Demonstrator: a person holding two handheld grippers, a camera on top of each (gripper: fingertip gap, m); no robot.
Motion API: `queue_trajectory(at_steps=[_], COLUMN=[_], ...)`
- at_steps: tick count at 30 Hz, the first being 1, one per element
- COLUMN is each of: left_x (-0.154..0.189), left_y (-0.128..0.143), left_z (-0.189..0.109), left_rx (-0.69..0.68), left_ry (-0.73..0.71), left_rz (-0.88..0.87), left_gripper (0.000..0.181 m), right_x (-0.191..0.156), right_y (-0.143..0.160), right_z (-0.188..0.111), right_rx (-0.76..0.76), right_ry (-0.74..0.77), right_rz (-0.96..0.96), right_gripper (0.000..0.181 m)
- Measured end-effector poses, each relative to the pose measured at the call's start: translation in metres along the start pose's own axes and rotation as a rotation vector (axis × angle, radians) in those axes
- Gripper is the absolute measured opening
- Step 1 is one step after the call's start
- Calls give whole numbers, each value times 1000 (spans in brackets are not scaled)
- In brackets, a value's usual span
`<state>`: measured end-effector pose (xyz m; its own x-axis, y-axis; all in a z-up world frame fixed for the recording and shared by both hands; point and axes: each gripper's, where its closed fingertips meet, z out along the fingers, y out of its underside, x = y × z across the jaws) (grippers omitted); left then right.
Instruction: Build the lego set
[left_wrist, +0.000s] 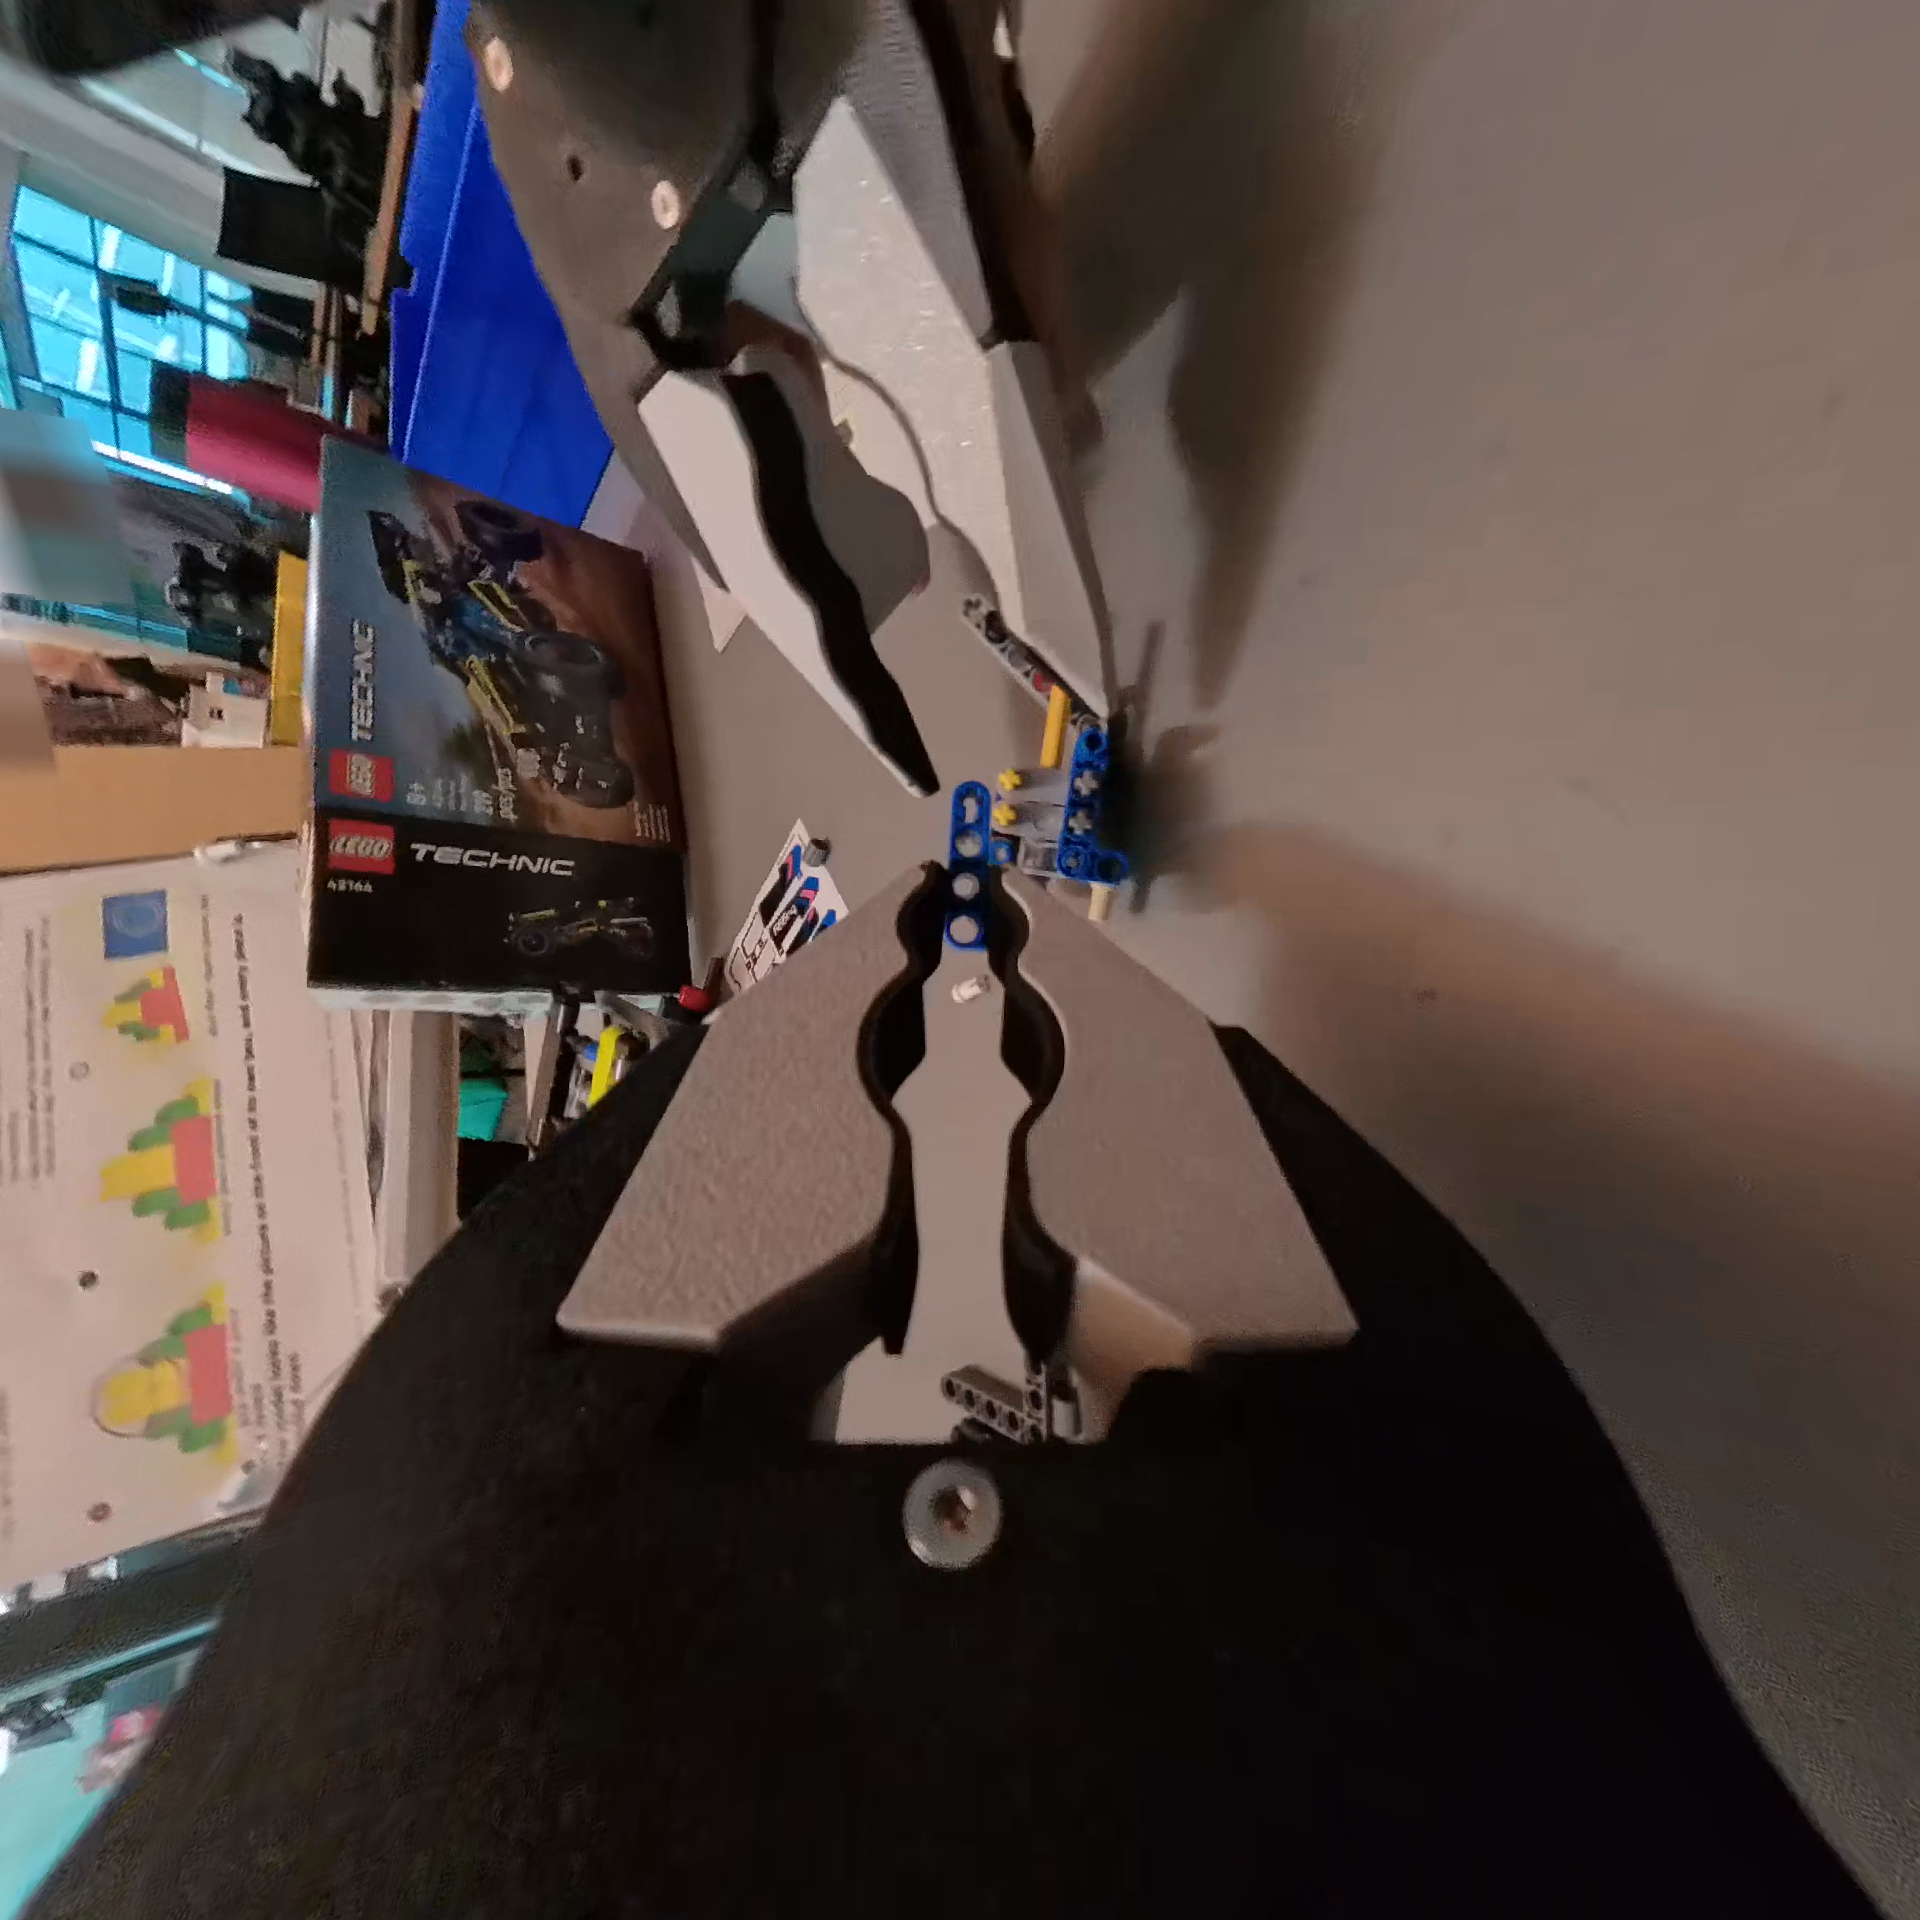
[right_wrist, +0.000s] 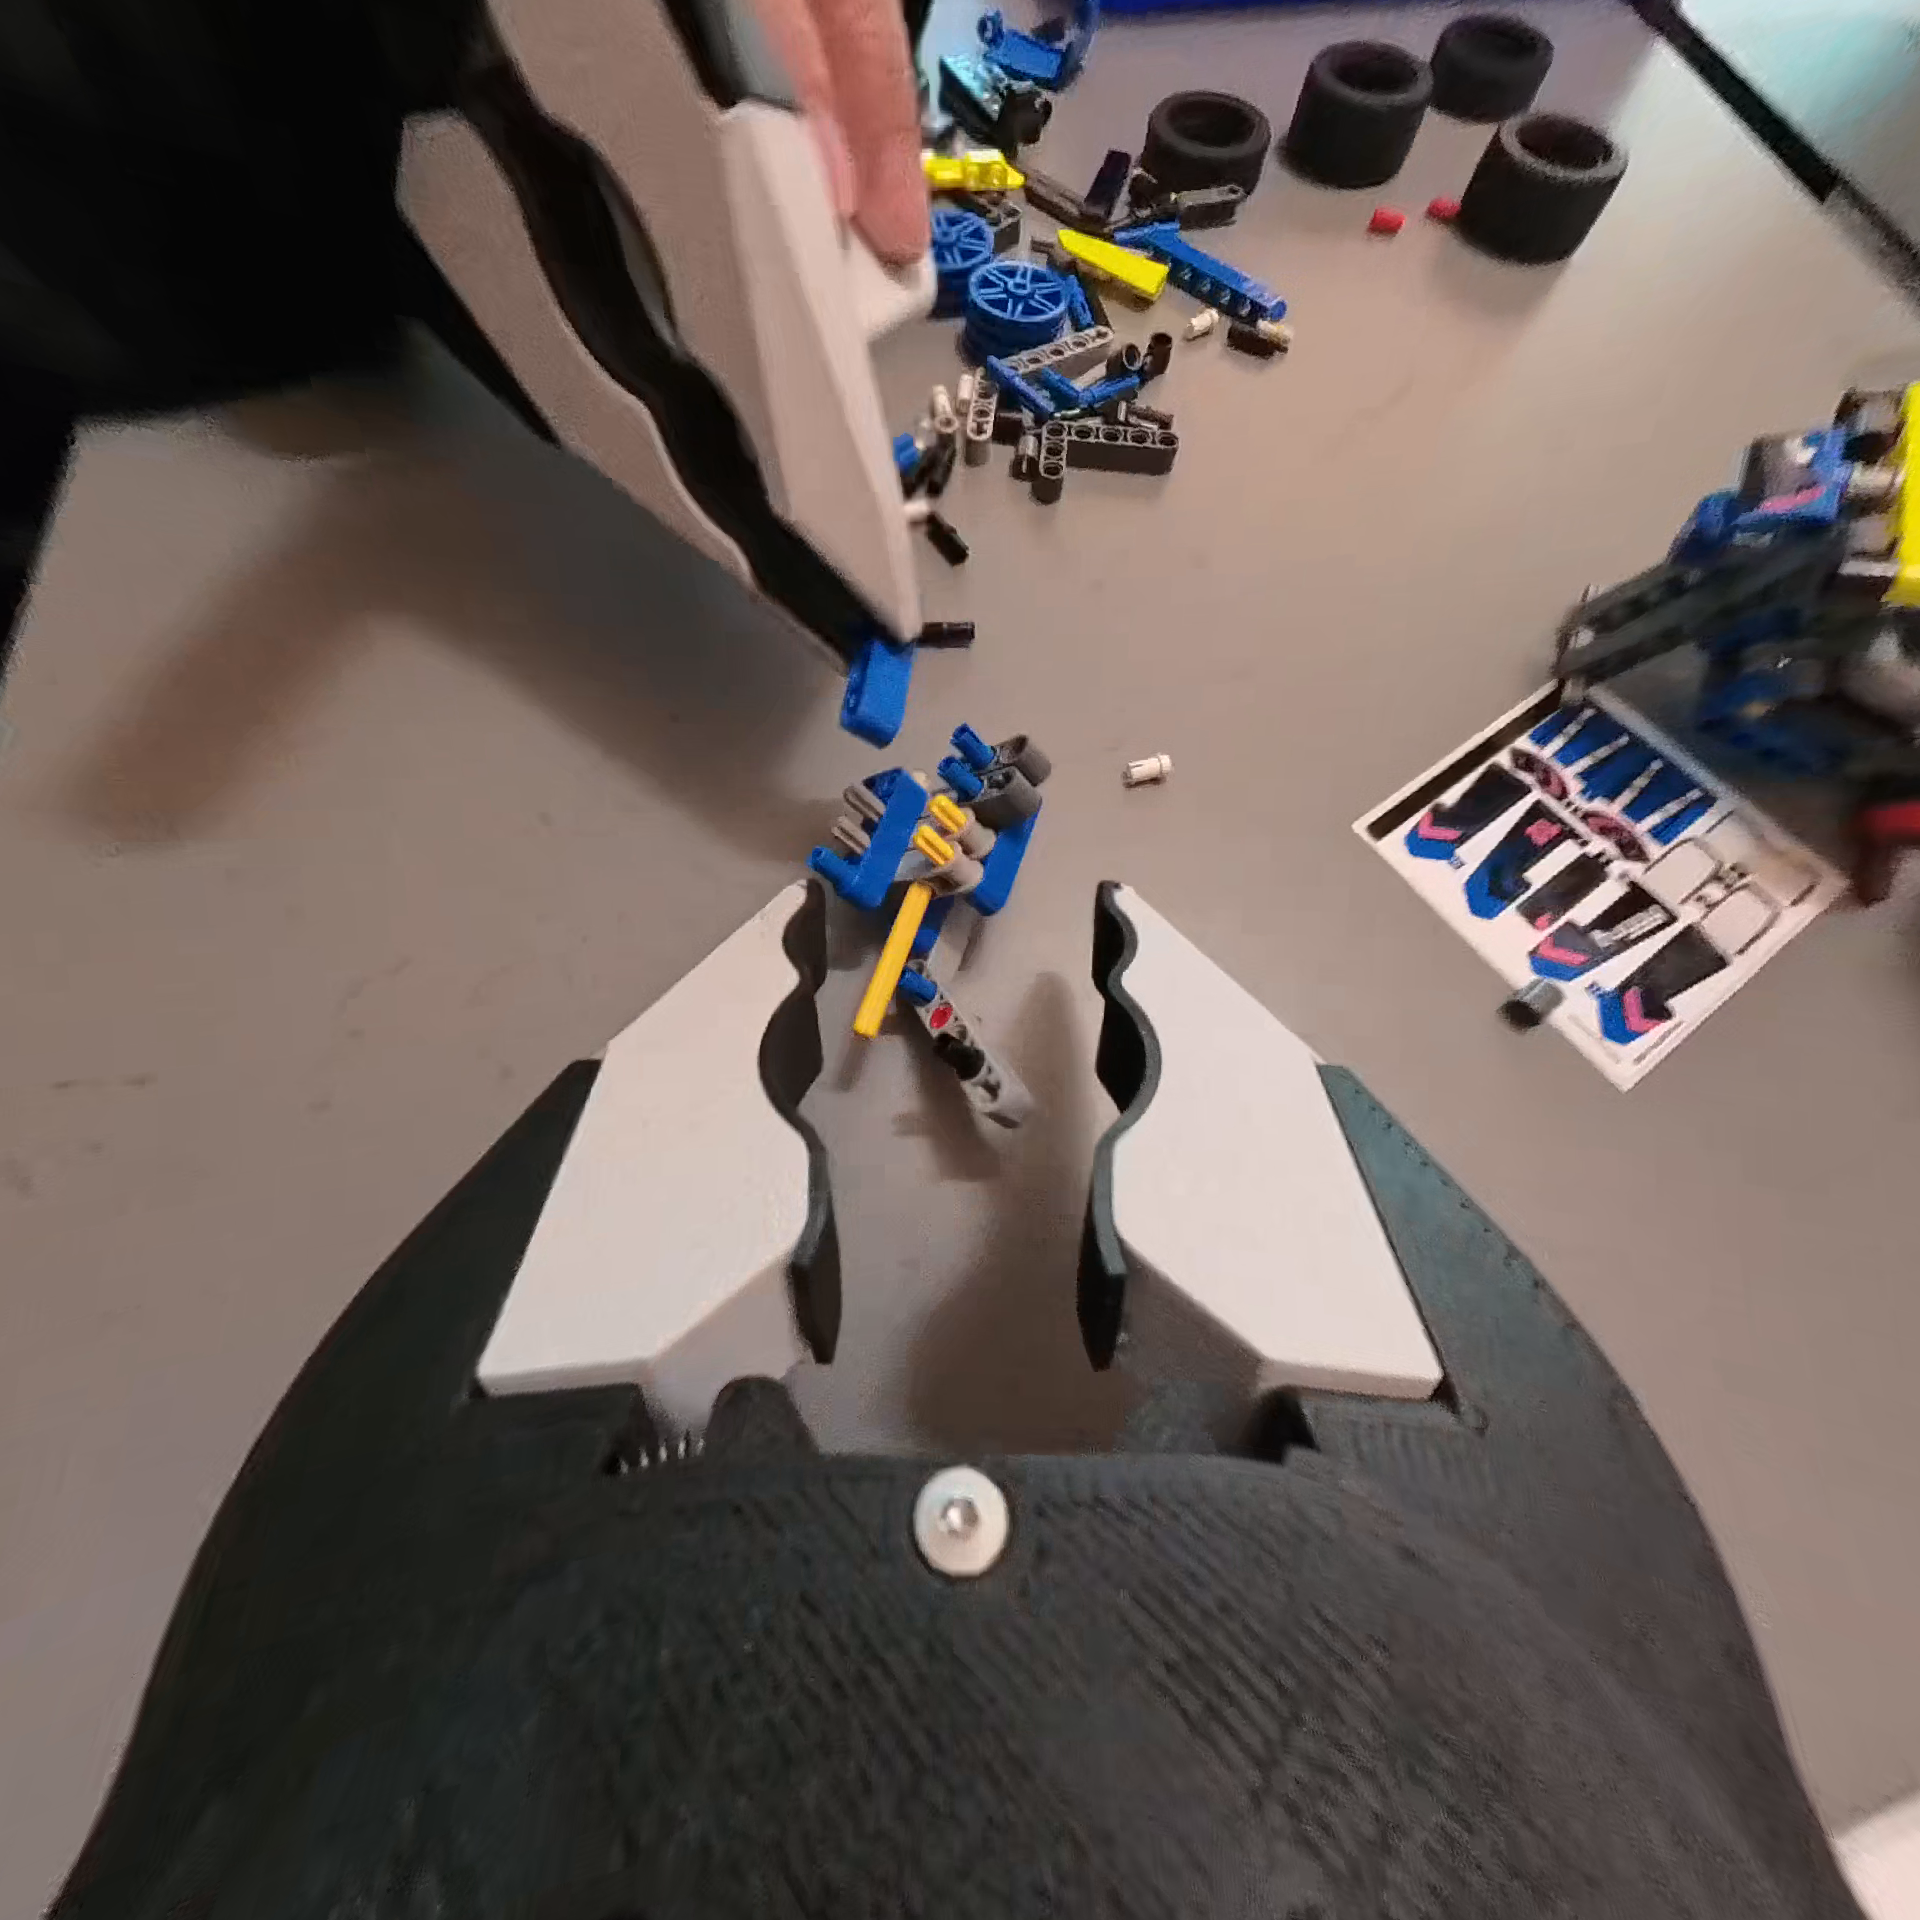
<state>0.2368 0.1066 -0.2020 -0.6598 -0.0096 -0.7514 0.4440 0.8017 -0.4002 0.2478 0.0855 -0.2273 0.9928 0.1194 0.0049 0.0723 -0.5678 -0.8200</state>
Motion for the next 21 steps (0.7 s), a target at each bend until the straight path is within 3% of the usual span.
queue_trajectory(at_steps=[6, 12, 16, 21], left_x=[-1, 3, -2, -1], left_y=[1, -1, 0, -7], left_z=[5, 10, 13, 11], left_rx=[32, 65, 56, 95], left_ry=[-12, 58, 63, 85], left_rz=[99, 103, 79, -34], left_gripper=[4, 4, 4, 4], right_x=[-8, 4, 7, -4], right_y=[-5, -4, -11, -35], right_z=[0, 2, -8, -21], right_rx=[65, 89, 105, 165], right_ry=[-198, -212, -119, 125], right_rz=[327, 446, 305, -190], right_gripper=[48, 57, 59, 28])
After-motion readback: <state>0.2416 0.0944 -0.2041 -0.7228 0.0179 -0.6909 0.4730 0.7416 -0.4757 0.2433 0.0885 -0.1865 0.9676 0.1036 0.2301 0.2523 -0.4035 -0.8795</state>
